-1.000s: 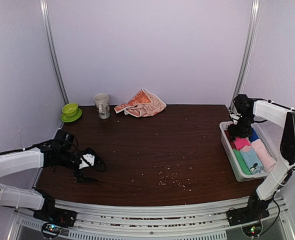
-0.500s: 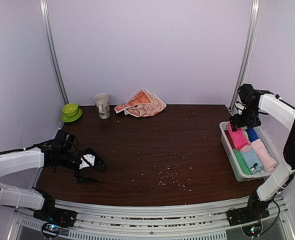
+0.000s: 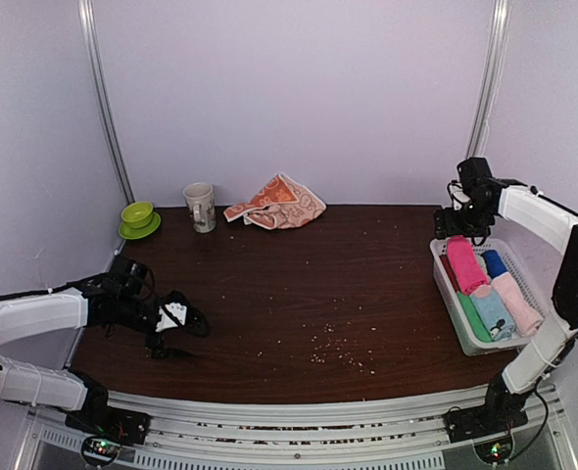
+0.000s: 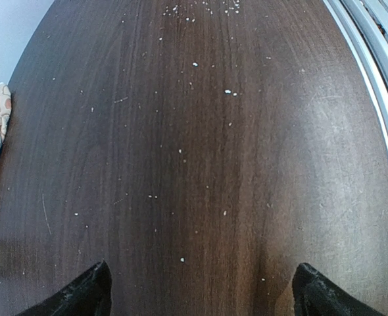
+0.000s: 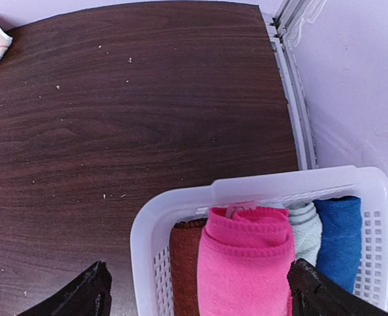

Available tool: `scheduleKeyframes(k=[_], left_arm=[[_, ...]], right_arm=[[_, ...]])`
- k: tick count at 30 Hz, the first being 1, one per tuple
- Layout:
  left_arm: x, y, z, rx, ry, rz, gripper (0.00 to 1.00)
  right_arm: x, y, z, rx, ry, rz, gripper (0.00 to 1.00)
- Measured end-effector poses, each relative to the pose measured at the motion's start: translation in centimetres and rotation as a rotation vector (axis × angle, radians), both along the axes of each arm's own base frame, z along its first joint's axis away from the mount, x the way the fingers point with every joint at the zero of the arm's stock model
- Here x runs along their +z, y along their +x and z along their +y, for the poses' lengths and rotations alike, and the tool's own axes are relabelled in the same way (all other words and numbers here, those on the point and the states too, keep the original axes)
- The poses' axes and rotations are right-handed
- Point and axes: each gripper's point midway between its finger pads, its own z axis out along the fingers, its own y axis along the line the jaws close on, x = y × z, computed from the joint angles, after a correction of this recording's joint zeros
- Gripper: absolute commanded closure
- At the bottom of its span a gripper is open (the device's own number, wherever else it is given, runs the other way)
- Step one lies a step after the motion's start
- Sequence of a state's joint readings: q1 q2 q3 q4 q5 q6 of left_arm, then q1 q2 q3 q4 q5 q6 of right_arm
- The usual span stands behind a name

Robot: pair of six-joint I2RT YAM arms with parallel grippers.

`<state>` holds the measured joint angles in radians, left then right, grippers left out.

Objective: Roll the towels
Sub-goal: Adjust the towel in the bin, then pick up the towel from the corner of the board.

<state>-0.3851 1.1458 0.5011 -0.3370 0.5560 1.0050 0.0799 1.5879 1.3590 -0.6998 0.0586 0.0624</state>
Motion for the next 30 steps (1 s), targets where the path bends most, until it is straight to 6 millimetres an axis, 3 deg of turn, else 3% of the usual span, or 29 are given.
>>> scheduleKeyframes(k=[8, 17, 24, 30], left_arm=[[-0.1, 0.0, 0.0, 0.001, 0.003, 0.001, 0.02], [-0.1, 0.1, 0.0, 0.002, 0.003, 0.001, 0.02], [-0.1, 0.1, 0.0, 0.002, 0.002, -0.001, 0.02], [-0.1, 0.1, 0.0, 0.002, 0.002, -0.001, 0.02]], right_arm=[[-4.7, 1.1, 0.7, 0.001, 0.038, 0.06, 0.07], [-7.9, 1.9, 0.2, -0.014, 0.013, 0.071, 0.07], [-7.9, 2.0, 0.1, -0.016, 0.008, 0.061, 0.06], [-6.4, 1.7, 0.2, -0.014, 0.011, 0.064, 0.03]])
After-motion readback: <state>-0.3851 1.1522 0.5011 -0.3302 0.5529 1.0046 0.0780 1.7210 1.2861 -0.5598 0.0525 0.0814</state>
